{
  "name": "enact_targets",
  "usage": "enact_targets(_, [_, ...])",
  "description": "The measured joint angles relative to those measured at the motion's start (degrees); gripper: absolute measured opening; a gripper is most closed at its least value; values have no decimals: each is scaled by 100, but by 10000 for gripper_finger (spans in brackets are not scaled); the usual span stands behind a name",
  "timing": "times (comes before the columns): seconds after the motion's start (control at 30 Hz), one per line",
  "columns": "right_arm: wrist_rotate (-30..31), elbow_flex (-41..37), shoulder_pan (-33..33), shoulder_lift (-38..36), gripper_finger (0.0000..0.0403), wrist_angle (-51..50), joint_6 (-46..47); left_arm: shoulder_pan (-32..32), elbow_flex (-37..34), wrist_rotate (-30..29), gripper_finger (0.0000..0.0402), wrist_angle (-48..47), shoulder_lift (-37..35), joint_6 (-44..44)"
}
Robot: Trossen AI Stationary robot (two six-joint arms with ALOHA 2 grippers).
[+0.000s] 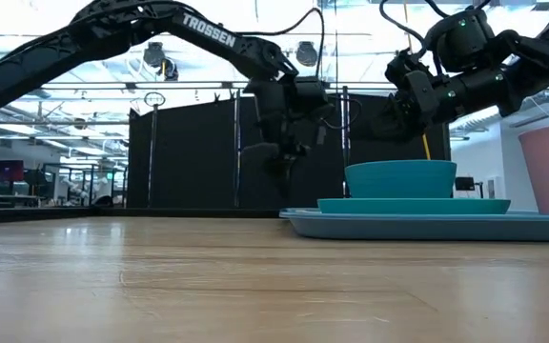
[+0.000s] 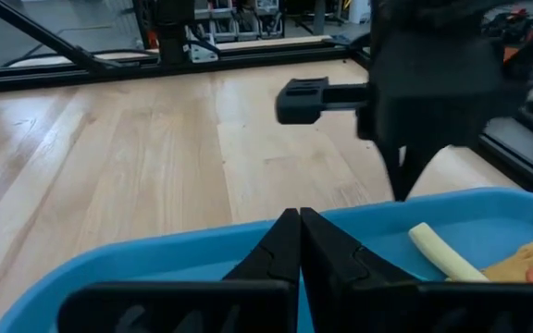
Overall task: Set up tray
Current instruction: Adjust the yellow table knife on the yellow table napkin on the blue serving tray
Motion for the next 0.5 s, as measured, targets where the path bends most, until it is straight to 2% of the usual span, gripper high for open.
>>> enact_targets(0.23, [0,0,-2,0,0,4,-18,-31,-9,-187,0,-20,108,0])
enact_targets(0.5, [1,0,-2,0,0,47,-22,15,-7,6,0,-92,96,109])
